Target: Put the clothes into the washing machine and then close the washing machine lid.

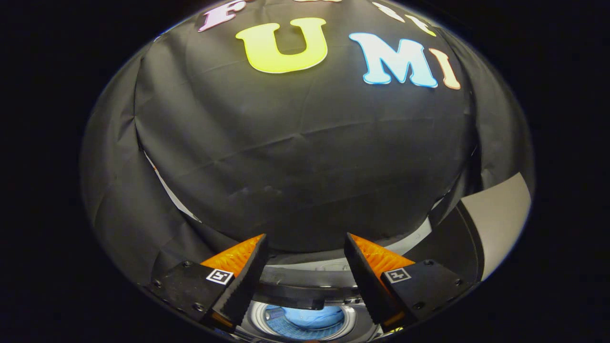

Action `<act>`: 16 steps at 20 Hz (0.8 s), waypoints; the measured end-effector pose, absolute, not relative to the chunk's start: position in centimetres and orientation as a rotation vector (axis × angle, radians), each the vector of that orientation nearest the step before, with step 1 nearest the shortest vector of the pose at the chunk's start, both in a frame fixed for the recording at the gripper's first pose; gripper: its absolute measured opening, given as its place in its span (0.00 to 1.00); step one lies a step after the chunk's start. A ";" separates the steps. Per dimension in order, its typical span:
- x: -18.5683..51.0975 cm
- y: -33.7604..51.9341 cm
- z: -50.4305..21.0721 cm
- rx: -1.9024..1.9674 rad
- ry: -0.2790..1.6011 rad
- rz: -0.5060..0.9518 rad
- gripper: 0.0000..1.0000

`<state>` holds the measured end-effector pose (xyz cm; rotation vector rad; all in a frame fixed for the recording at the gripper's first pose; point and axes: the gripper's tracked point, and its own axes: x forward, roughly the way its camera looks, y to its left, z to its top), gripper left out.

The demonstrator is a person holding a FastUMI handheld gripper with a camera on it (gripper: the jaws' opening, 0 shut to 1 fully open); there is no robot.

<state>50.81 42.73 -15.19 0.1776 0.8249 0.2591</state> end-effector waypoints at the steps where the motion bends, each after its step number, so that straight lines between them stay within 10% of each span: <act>1: 50.6 42.9 -15.3 0.183 0.833 0.257 0.99; 16: 49.8 43.3 -16.2 0.092 0.858 0.277 0.99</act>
